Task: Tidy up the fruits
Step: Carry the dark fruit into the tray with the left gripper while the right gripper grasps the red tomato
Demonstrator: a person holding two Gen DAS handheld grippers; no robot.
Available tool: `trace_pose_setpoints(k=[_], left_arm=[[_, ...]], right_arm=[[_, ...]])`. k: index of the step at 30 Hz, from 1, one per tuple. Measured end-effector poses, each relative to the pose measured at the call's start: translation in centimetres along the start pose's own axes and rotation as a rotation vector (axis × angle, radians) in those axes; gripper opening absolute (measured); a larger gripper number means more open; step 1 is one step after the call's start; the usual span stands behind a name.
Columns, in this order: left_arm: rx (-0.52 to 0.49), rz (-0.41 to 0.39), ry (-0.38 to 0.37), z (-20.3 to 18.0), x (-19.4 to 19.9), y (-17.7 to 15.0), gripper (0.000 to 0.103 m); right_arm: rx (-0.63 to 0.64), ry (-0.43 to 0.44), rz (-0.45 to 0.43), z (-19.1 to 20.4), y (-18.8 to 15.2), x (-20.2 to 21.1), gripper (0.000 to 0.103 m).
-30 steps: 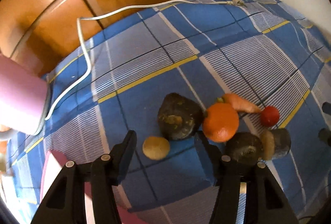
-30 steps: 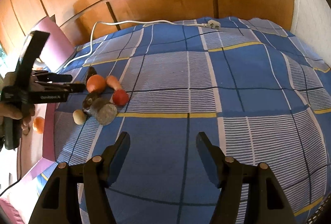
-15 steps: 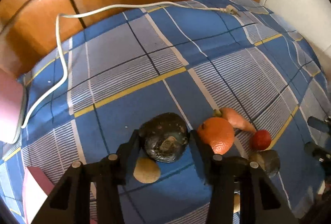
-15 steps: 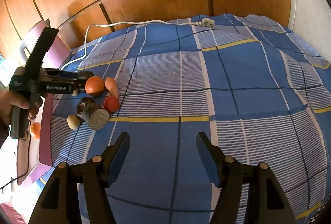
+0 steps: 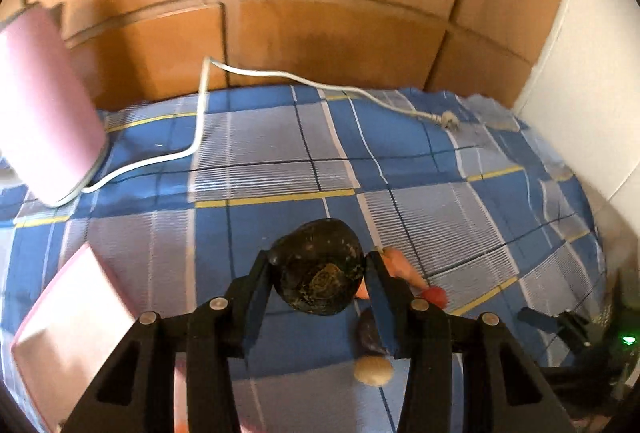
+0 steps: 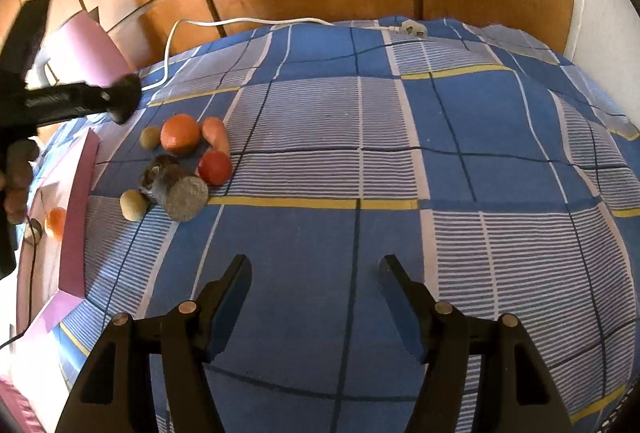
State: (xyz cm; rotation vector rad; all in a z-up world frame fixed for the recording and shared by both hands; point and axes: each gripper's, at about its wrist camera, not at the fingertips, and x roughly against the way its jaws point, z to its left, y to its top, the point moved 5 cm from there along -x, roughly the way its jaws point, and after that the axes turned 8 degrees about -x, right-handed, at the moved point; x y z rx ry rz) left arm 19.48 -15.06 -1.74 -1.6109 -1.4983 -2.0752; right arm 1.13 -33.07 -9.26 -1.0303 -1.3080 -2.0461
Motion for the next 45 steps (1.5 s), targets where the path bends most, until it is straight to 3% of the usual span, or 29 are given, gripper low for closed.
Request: trace_pose_setpoints(k=[12, 16, 18, 21, 26, 28, 30, 37, 45], left_arm=[[0.171, -0.128, 0.052, 1.5, 9.0, -4.7, 0.047], [0.243, -0.151, 0.055, 2.5, 10.7, -7.2, 0.047], [0.285, -0.158, 0.056, 3.2, 11.4, -8.6, 0.047], [0.341, -0.157, 0.069, 4.2, 12.0, -10.5, 0.047], [0.4, -0.145, 0.095, 5.7, 12.7, -14.1, 0.047], [0.405, -0.138, 0.108, 5.9, 12.8, -15.3, 0.047], [0.418, -0.132, 0.121, 6.2, 12.9, -16.4, 0.047], [0.466, -0.121, 0.146, 7.2, 12.9, -18.9, 0.047], [0.495, -0.122, 0.15, 8.0, 13.0, -19.3, 0.047]], right_arm=[[0.034, -0.023, 0.014, 0.3, -0.5, -0.4, 0.068], [0.07, -0.051, 0.014, 0.8, -0.8, -0.6, 0.071], [0.085, -0.057, 0.017, 1.1, -0.9, -0.7, 0.081], [0.101, -0.061, 0.032, 1.5, -1.1, -0.9, 0.086], [0.09, -0.069, 0.04, 1.7, -1.3, -0.7, 0.086], [0.078, -0.046, 0.037, 1.8, -1.3, -0.3, 0.068], [0.054, -0.003, 0.034, 1.8, -0.9, 0.1, 0.03], [0.063, 0.072, 0.029, 4.0, 1.0, 0.4, 0.026], [0.139, 0.133, 0.037, 7.2, 5.0, -1.2, 0.026]])
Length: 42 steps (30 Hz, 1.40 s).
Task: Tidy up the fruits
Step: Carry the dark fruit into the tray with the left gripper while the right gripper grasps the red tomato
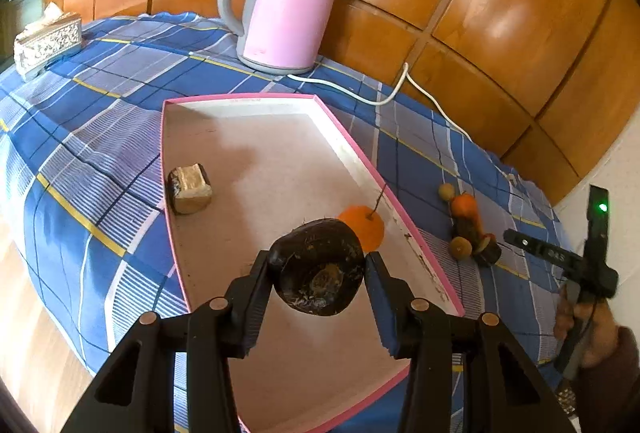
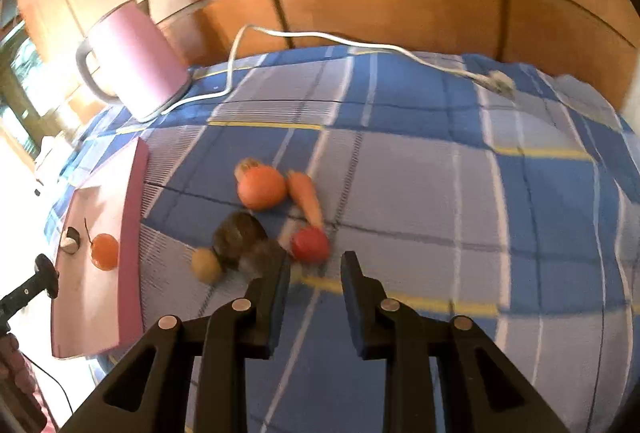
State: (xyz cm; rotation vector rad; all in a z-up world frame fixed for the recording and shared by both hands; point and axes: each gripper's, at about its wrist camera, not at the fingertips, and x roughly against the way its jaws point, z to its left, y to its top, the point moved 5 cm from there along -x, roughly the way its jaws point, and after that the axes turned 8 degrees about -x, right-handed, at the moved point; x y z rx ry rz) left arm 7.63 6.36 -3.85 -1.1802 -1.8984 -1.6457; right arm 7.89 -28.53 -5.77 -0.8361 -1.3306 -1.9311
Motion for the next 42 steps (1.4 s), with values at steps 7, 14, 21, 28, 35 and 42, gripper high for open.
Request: trace_pose_setpoints(k=[7, 14, 21, 28, 35, 42], left_arm=[[0.03, -0.003, -0.002, 0.7, -0.1, 0.1, 0.047], [0.075, -0.006, -0.004, 1.6, -0.7, 1.3, 0.047], [0.126, -0.028, 0.029, 3.3, -2.3, 4.3, 0.047], [0.122, -0.029, 0.096, 4.8, -5.1, 7.4, 0.047], [0.105, -0.035, 0.207, 6.0, -6.2, 7.9, 0.064], [0.147, -0.063, 0.296, 5.6, -3.2, 6.2, 0.079]], right_arm=[[0.117, -0.047, 0.081, 1.4, 2.1, -4.3, 0.026], [0.222, -0.115, 0.108, 2.3, 2.2, -7.0, 0.019], [0.246, -0.139, 0.075, 2.1, 2.2, -7.0, 0.013], [0.225, -0.116, 0.077, 2.0, 2.3, -7.1, 0.013], [0.226, -0.116, 0.072, 2.0, 2.3, -7.1, 0.013], [0.216, -0.117, 0.064, 2.0, 2.2, -7.1, 0.013]])
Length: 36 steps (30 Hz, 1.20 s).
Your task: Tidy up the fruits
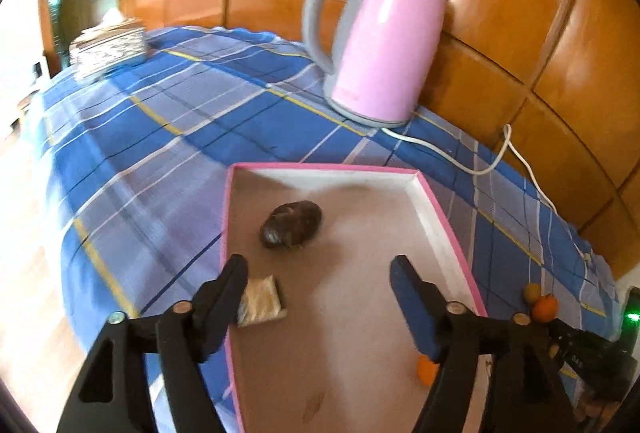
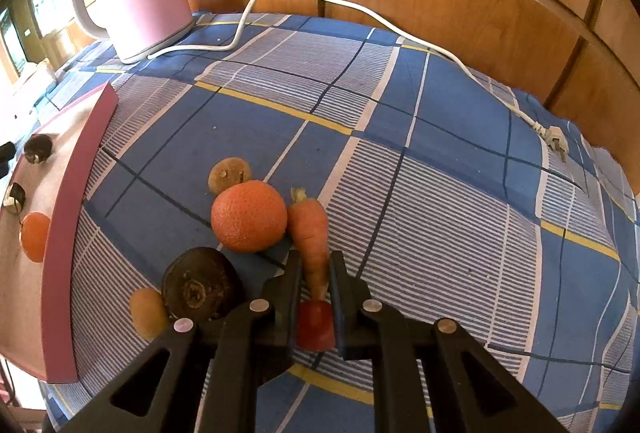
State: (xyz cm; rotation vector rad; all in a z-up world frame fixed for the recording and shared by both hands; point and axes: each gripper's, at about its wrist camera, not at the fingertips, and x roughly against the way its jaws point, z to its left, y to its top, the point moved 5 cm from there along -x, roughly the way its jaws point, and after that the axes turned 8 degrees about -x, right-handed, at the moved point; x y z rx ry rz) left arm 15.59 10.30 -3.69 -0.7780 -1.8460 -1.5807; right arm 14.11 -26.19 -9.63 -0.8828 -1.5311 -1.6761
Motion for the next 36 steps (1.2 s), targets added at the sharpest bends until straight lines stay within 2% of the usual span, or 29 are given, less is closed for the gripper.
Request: trace_pose_setpoints(k=[4, 15, 24, 32, 36], left_arm=[[0.008, -0.029, 0.054, 0.2, 2.2, -1.6, 0.086], [-0.029, -0.05, 0.078, -0.7, 5.5, -4.9, 0.093], [-0.052, -0.033, 0.088, -1.0, 5.8, -6.2, 0.094], [-0.025, -0.022, 0.098, 0.2, 5.7, -6.9, 0.094], [-0.005, -0.03, 0.102, 1.0, 5.8, -6.6, 0.094]], right_arm=[[-0.017, 0.005, -0.009, -0.2, -0.1, 0.0, 0.013], [-0.091, -0.001, -0.054, -0.8, -0.5, 0.8, 0.013], [-0.191, 0.024, -0.113, -2.5, -0.6, 2.9, 0.013], [-0.281, 0.086, -0.181, -3.7, -0.5, 6.4, 0.013], [-0.303, 0.149, -0.188, -3.2, -0.7, 7.8, 0.013]])
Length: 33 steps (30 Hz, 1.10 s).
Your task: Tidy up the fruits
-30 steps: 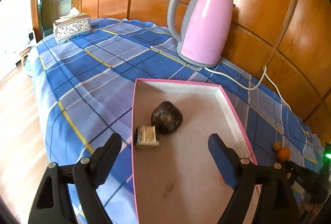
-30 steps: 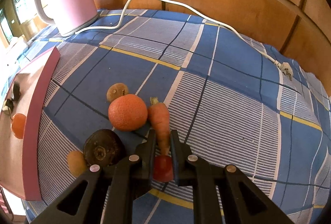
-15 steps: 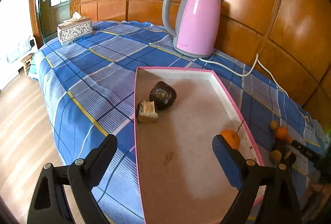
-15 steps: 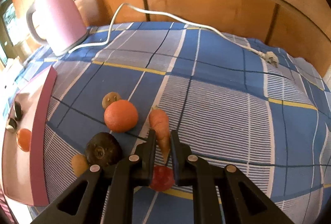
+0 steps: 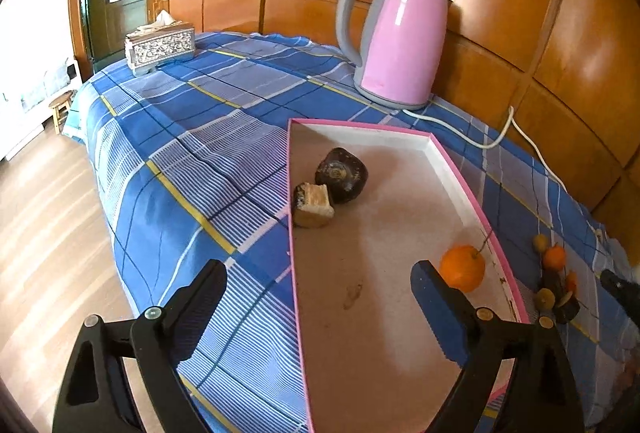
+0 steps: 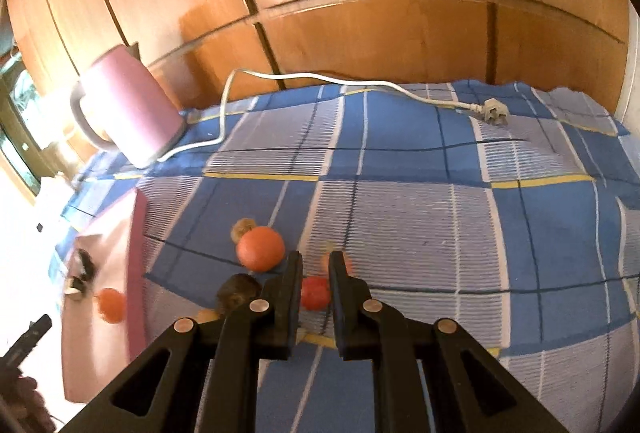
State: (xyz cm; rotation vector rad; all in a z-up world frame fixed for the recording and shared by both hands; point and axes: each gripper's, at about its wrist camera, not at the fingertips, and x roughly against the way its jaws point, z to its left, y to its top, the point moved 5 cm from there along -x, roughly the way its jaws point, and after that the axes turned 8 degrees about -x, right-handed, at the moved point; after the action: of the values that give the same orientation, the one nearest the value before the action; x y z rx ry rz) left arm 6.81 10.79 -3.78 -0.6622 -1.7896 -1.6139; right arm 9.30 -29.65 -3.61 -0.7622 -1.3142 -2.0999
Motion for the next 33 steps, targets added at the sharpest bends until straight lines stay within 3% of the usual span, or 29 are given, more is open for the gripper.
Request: trace_pose_setpoints(k=[5, 16, 22, 27, 33], left_arm=[[0.009, -0.006, 0.011, 0.6, -0.1, 0.1, 0.094], [0.034, -0.001, 0.016, 1.4, -0.4, 0.1, 0.094], [0.047, 0.006, 0.016, 1.8, -0.6, 0.1, 0.094], [0.053, 0.006, 0.007, 1.9, -0.5, 0.2, 0.094], [0.032, 0.006, -0.009, 1.1, -0.4, 0.2, 0.094]], right_arm=[[0.021, 0.108, 0.039, 2.3, -1.5, 0.8, 0.013], [0.171, 0.334, 0.152, 11.3, -6.5, 1.6, 0.013], [0.22, 0.375, 0.177, 13.7, -8.0, 2.1, 0.013], [0.204, 0.348, 0.121, 12.6, -7.6, 3.2, 0.013], [0.082, 0.137, 0.084, 5.1, -4.3, 1.7, 0.013]])
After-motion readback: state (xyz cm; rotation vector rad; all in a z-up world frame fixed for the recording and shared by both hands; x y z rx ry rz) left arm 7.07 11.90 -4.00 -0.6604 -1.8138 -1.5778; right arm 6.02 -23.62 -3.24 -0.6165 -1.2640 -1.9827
